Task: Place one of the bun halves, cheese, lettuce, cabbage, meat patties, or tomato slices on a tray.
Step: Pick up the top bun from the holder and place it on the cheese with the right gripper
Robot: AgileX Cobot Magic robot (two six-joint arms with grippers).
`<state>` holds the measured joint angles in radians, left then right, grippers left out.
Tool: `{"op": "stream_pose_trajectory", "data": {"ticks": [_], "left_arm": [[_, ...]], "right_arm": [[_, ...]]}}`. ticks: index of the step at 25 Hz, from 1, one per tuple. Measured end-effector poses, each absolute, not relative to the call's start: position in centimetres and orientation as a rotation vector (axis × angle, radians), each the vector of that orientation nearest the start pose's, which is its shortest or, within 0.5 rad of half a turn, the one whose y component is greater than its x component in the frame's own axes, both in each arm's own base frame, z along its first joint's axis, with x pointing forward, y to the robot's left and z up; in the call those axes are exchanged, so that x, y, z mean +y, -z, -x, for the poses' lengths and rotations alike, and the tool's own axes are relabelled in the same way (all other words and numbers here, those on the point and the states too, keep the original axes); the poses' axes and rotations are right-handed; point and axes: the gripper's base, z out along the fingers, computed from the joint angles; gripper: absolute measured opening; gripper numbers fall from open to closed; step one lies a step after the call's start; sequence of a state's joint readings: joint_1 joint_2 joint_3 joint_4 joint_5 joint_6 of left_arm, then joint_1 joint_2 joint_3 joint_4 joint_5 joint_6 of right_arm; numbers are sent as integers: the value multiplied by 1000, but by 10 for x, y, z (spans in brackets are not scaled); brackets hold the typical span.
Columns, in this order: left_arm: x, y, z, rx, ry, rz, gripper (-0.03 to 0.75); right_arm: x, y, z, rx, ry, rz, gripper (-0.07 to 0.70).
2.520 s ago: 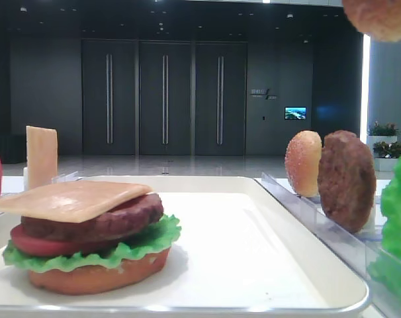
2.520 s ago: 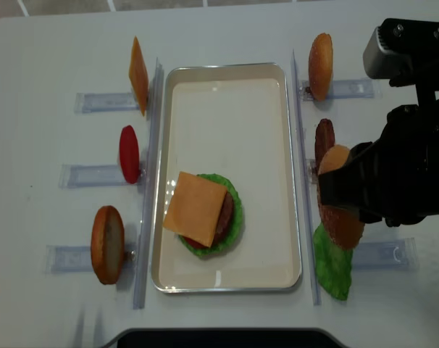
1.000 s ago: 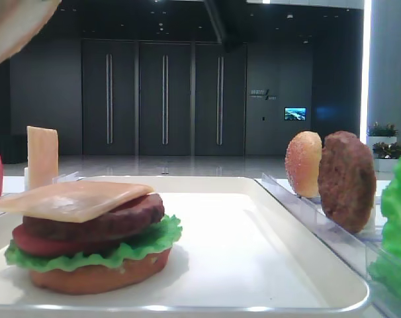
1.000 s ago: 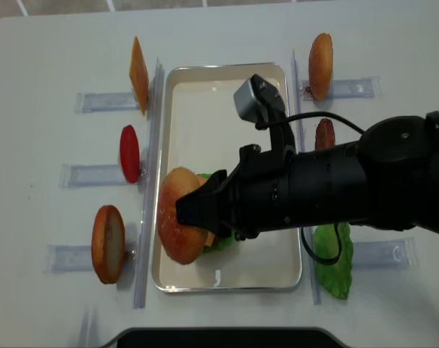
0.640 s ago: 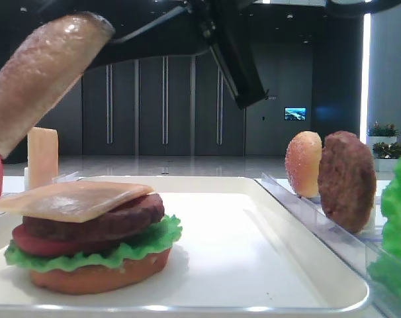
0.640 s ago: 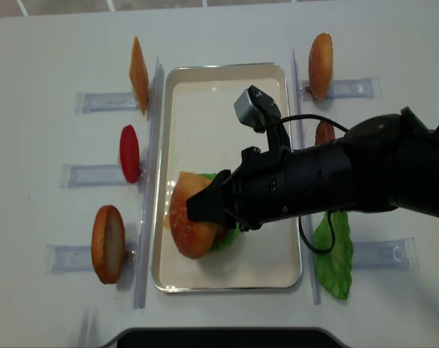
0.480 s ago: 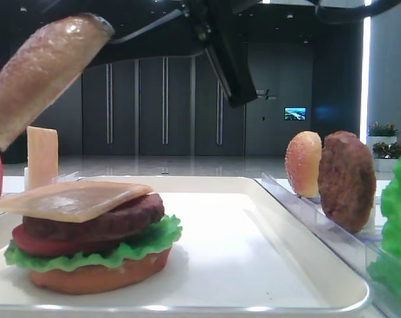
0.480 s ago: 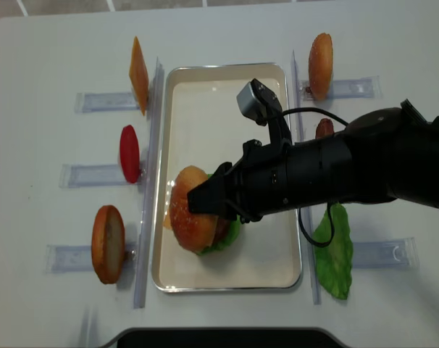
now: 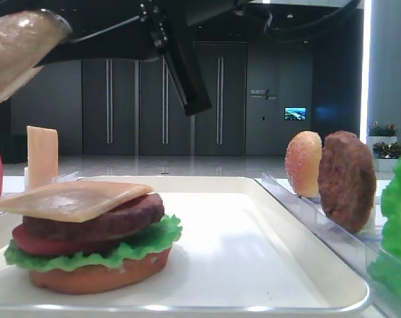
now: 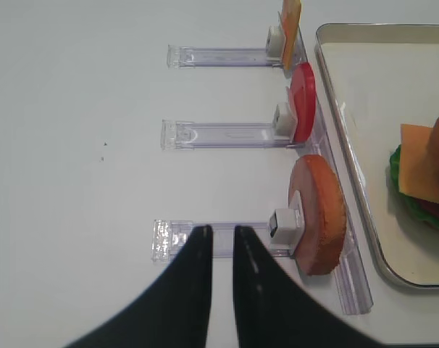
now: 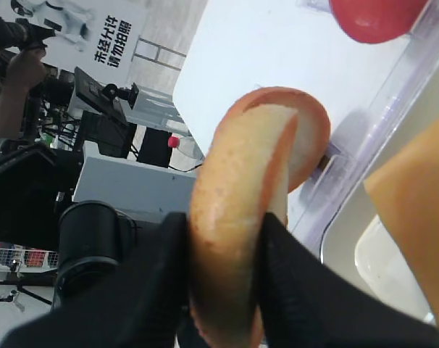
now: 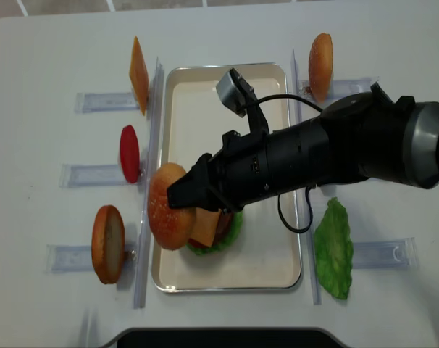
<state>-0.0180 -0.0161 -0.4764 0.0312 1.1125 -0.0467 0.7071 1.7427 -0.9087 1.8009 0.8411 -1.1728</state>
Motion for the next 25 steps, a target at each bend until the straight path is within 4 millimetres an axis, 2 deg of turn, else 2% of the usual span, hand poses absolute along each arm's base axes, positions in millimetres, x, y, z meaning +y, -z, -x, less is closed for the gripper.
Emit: {"op": "stream_pose_trajectory", "data": {"ticks": [13, 25], "left_arm": [[3, -267, 7, 2103, 1, 32, 76], [3, -267, 7, 2103, 1, 32, 76]], "right_arm": [[256, -199, -236, 2292, -1632, 525, 213], [251, -181, -228, 2350, -1620, 524, 213]]}}
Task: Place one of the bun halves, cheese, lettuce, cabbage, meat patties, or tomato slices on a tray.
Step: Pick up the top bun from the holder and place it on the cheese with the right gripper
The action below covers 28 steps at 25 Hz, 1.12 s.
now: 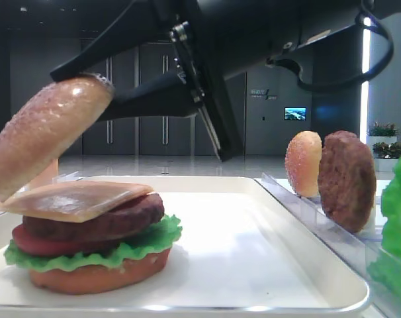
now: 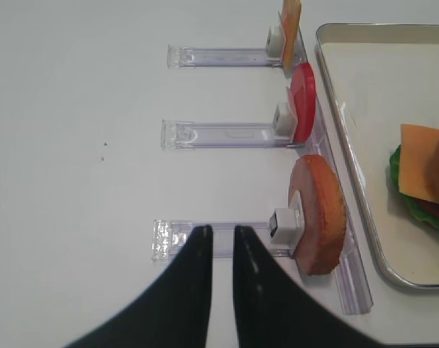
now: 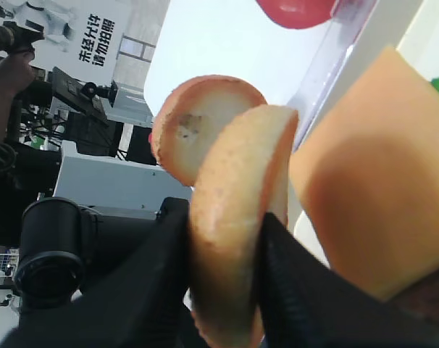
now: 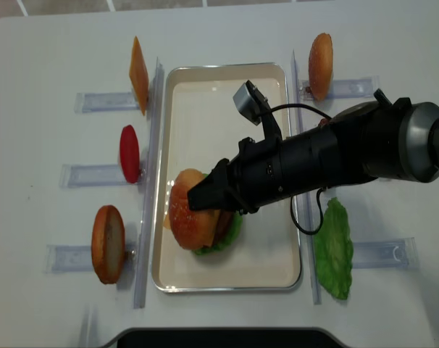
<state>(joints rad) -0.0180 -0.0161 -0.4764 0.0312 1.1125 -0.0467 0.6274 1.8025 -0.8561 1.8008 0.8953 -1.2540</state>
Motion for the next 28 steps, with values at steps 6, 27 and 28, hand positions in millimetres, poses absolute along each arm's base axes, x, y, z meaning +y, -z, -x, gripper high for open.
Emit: {"op": "stream_pose_trajectory", "data": {"ticks": [6, 27, 28], "left_arm": [[3, -267, 7, 2103, 1, 32, 76], [3, -267, 7, 2103, 1, 32, 76], [3, -267, 7, 2103, 1, 32, 76]], "right_arm": [[247, -178, -229, 2362, -1610, 505, 212], [246, -176, -232, 2376, -1565, 491, 212], [246, -176, -232, 2376, -1564, 491, 212]]}}
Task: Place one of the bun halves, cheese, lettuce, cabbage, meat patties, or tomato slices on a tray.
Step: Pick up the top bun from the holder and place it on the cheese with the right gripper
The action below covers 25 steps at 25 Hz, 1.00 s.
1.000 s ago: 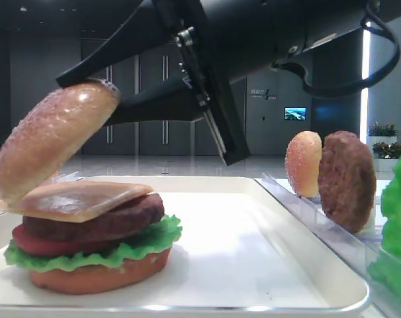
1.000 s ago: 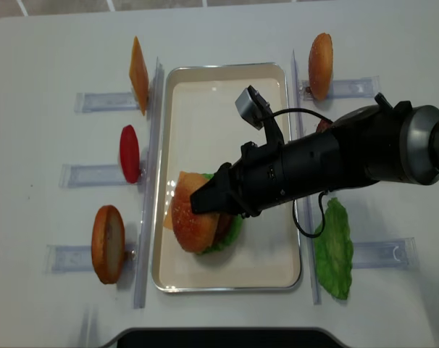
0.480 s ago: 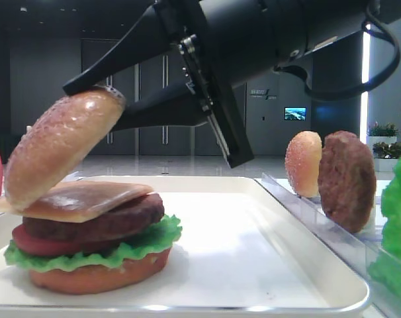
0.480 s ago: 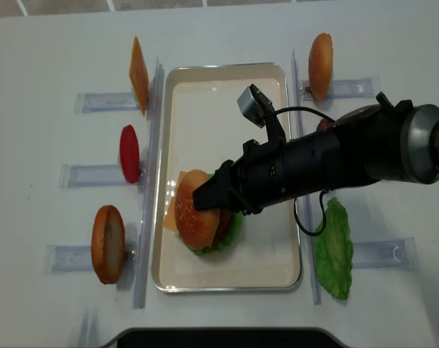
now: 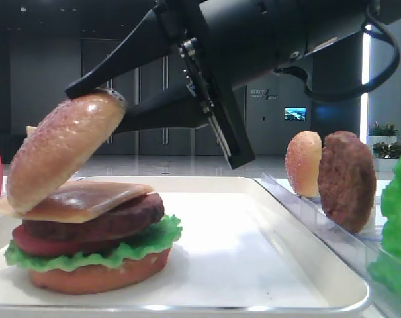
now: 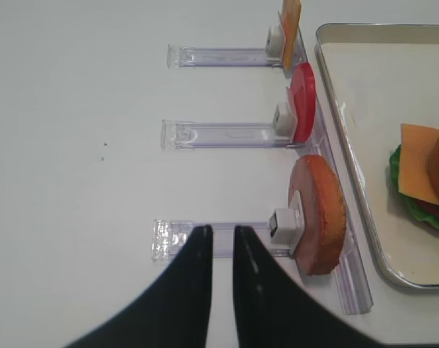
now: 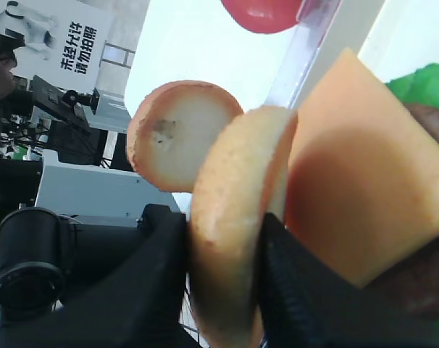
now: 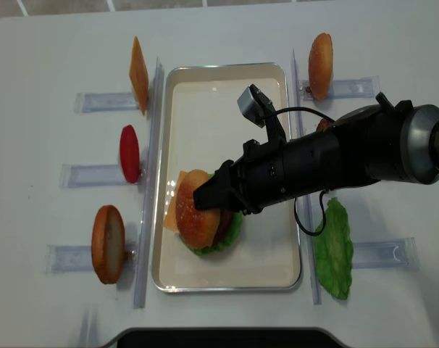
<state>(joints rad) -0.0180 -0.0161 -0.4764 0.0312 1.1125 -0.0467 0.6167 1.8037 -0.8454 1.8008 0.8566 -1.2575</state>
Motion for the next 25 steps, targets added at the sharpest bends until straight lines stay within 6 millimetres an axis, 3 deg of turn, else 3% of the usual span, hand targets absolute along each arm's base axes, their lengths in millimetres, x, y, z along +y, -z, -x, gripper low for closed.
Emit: {"op": "stream_pose_trajectory", "data": {"ticks": [14, 25], "left_arm": [[3, -267, 7, 2103, 1, 32, 76], [3, -267, 7, 2103, 1, 32, 76]], "right_arm": [[246, -175, -233, 2367, -1534, 512, 216], [244, -172, -235, 2321, -1431, 606, 329]]}}
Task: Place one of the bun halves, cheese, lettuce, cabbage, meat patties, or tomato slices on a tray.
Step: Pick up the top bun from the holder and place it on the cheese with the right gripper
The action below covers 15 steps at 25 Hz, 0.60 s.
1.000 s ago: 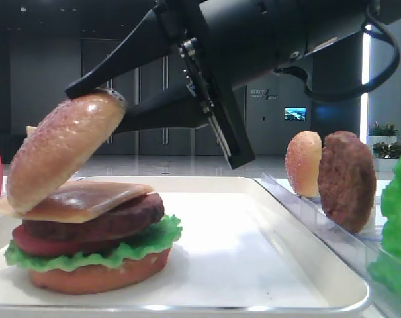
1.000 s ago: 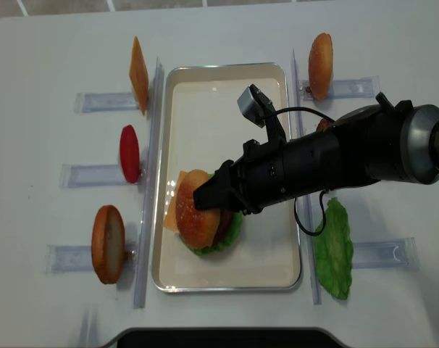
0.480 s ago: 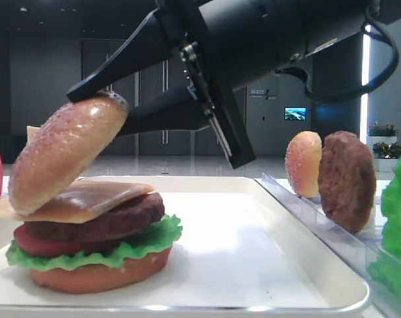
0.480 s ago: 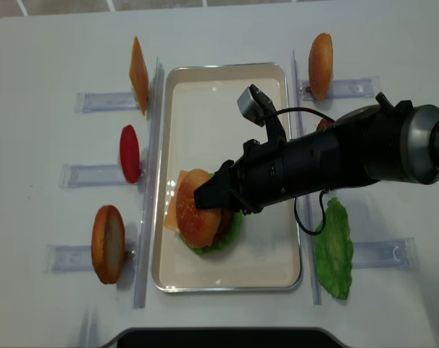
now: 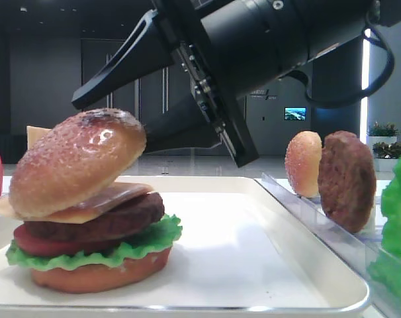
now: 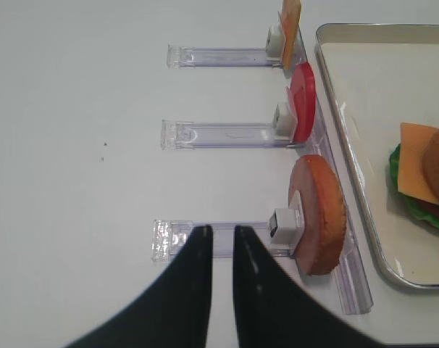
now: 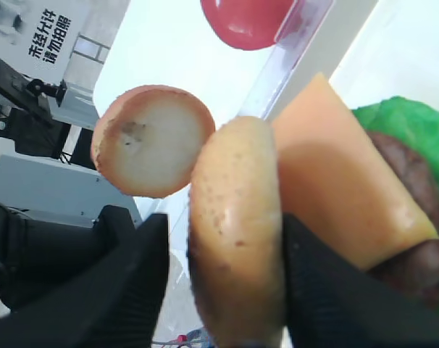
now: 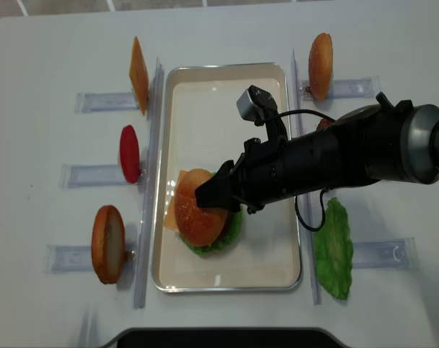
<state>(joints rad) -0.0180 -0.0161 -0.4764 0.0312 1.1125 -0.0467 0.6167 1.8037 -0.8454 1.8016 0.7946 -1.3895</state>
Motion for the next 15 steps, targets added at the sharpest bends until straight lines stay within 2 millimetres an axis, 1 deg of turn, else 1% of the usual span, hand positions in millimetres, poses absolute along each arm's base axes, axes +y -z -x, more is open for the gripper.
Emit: {"op": "stream_pose_trajectory", "data": {"ticks": [3, 6, 12, 15], "left_arm": [[3, -267, 7, 2103, 1, 32, 76], [3, -267, 7, 2103, 1, 32, 76], [3, -267, 7, 2103, 1, 32, 76], [3, -267, 7, 2103, 1, 32, 76]], "right_arm": [[244, -171, -237, 2309, -1395, 631, 380], [243, -170, -238, 2303, -1363, 648, 413], [242, -168, -240, 2278, -1293, 702, 442], [244, -171, -243, 2252, -1280, 722, 445]]}}
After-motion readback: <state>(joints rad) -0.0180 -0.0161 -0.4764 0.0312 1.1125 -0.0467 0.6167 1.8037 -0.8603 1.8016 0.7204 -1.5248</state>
